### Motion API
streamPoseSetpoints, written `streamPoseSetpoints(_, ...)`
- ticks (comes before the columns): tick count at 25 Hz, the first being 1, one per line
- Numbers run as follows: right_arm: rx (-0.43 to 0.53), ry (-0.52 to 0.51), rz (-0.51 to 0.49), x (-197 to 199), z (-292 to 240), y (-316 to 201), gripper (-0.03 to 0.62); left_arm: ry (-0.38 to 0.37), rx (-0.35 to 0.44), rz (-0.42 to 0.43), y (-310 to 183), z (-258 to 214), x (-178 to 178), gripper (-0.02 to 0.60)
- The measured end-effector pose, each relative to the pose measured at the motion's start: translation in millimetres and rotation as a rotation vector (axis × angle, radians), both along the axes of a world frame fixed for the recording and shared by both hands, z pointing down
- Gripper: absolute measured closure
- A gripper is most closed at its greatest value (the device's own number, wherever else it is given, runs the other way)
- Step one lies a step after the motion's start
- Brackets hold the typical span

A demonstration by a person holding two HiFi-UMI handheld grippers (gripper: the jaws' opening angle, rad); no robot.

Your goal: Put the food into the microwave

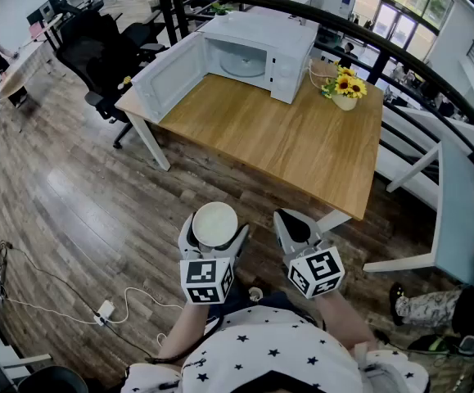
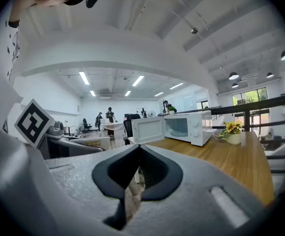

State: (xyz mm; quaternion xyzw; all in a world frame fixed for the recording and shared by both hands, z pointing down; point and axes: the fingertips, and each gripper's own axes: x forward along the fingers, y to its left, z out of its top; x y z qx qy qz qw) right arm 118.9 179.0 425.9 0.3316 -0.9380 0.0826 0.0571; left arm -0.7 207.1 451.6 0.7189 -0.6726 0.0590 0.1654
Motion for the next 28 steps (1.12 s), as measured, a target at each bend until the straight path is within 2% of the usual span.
streamPoseSetpoints(4,0.008,-0.028,0.011,13.5,-7.7,28.1,0.589,-0.025,0.031,0.022,25.9,-16.1,15.0,0.064)
streamPoseSetpoints(11,0.038,-0.042,-0.033,19.6,-19.1,56.7,0.589,-0.029,0.067,-0.008,50.0,-27.9,26.5,0.064)
streamPoseSetpoints(17,0.052,-0.038,-0.034,29.5,-19.8,62.1,0.589,-0.030,0.075,-0.010,56.9,-26.8,33.8,0.064)
streamPoseSetpoints(21,0.020,-0.067,-0.046,33.4,-16.8,62.8,0.589,-0.027,0.083,-0.008,56.2,-27.9,38.8,0.064)
streamPoseSetpoints(28,0.018,-0.051,-0.047,35.9,-12.8,60.1,0.589,-0.030,0.076,-0.023,54.7,-26.0,38.9,0.064)
